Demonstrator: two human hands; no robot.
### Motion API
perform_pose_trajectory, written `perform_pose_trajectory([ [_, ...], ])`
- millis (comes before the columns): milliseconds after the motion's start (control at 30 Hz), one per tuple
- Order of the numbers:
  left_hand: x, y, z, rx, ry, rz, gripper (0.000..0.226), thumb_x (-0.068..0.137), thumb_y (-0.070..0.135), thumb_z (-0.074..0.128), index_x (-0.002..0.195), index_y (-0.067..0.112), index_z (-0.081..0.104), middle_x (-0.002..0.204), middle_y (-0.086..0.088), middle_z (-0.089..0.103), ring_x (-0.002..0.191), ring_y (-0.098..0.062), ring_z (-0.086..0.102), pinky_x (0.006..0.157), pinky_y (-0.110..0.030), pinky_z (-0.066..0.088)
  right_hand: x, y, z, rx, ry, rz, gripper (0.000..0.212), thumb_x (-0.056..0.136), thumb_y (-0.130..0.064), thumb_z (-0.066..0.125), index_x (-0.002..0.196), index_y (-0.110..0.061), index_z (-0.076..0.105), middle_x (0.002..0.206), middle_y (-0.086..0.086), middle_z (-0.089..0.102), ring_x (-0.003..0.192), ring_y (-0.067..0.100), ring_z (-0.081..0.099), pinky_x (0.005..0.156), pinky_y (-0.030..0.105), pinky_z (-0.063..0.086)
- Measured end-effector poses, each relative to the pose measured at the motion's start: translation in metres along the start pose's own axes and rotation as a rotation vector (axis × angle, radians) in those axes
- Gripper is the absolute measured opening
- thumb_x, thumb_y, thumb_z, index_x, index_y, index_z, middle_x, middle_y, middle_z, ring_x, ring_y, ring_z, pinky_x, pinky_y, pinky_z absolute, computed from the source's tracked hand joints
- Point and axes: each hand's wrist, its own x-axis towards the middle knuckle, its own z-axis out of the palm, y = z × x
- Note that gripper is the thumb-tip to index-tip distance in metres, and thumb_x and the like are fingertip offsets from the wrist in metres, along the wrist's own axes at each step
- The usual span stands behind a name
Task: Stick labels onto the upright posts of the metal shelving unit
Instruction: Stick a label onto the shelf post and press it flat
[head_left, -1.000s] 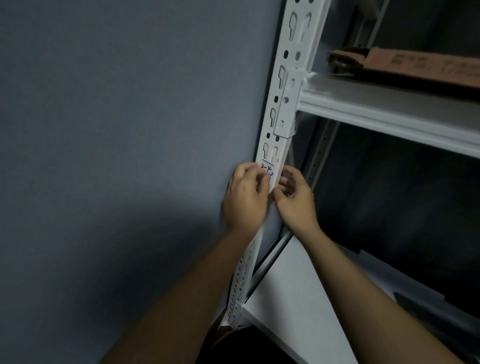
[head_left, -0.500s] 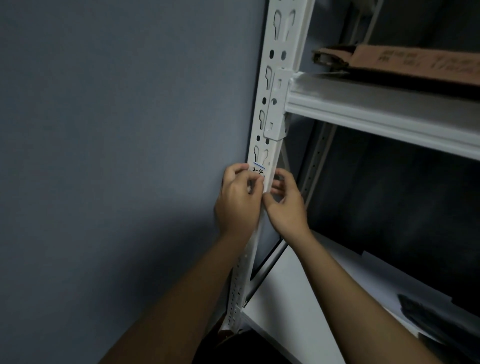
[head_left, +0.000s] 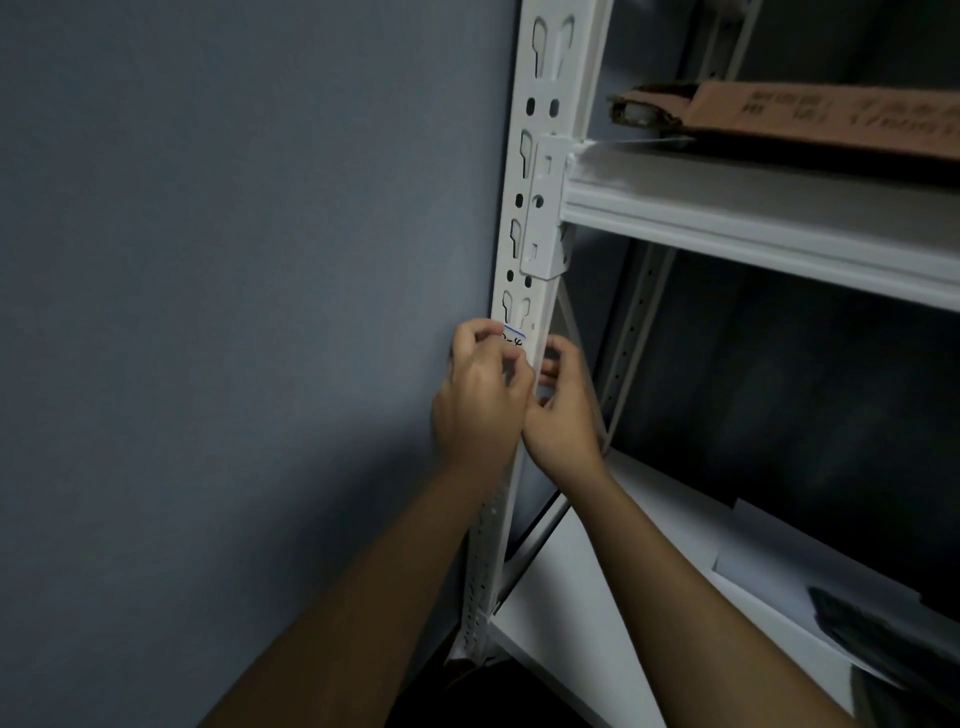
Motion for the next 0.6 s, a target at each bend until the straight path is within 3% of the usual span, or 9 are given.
perform_pose_trajectory([
  [100,0.002,0.0001,0.0007,0.04,-0.002,0.017,0.007,0.083,0.019,0.064,0.083,0.013,0.059,0.122,0.005,0.048,0.095,-0.017,0.06,0.054,-0.011,0.026,0.0001,0.0019,0.0002,0.035,-0.006,0.004,0.046,0.087,-0.02,0.067,0.123,-0.033,0.043,0.123,-0.003,0.055,0.098,-0.005,0.056,0.077,0.014,0.048],
  [267,0.0074,-0.0005,-0.0033,0.008,0.01,-0.016,0.006,0.083,0.015,0.063,0.082,0.012,0.058,0.115,0.004,0.051,0.09,-0.017,0.06,0.061,-0.028,0.042,0.0014,0.0052,0.0015,0.012,0.014,-0.019,0.041,0.092,-0.014,0.06,0.125,-0.031,0.043,0.125,-0.001,0.055,0.097,-0.01,0.055,0.077,0.016,0.051],
  [467,0.0033,-0.008,-0.0033,-0.138,-0.013,0.004,0.011,0.09,0.018,0.062,0.094,0.01,0.069,0.12,0.004,0.053,0.097,-0.008,0.057,0.08,-0.021,0.048,0.002,0.006,0.0018,0.011,0.019,-0.008,0.04,0.094,-0.019,0.057,0.13,-0.027,0.042,0.125,0.0,0.054,0.098,-0.003,0.057,0.078,0.028,0.057],
  [600,0.0049,-0.0074,-0.002,-0.15,-0.012,-0.018,0.012,0.09,0.02,0.063,0.094,0.011,0.069,0.119,0.006,0.052,0.096,-0.006,0.057,0.079,-0.022,0.049,0.0024,0.0081,0.0029,0.019,0.02,-0.006,0.04,0.094,-0.02,0.057,0.129,-0.029,0.041,0.125,-0.002,0.054,0.1,-0.002,0.058,0.08,0.029,0.057],
])
